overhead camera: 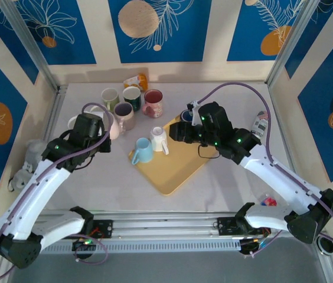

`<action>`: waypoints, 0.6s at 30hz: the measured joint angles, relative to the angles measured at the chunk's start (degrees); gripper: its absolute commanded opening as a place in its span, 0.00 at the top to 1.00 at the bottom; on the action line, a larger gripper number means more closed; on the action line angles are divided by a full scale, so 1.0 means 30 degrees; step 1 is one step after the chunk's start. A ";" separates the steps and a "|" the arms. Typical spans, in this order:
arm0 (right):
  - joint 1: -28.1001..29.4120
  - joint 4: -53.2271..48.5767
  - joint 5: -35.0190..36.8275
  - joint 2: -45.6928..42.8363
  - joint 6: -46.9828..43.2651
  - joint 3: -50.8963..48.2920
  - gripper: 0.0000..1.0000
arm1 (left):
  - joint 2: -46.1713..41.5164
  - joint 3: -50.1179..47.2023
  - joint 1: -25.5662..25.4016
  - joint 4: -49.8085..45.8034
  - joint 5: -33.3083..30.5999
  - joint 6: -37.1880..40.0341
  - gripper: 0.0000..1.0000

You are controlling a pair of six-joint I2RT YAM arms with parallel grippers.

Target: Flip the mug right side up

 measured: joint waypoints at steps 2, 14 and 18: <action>-0.0175 -0.0372 0.0066 0.0248 0.0015 0.0087 0.43 | 0.0197 -0.0466 0.0576 0.0372 -0.0073 0.0357 1.00; -0.0656 -0.1858 0.0029 0.1450 0.0080 0.0510 0.43 | 0.1603 -0.3657 0.5581 0.2747 0.1479 0.2025 1.00; -0.0692 -0.2040 0.0029 0.1450 0.0109 0.0510 0.42 | 0.2565 -0.3942 0.6069 0.3657 0.2193 0.2506 1.00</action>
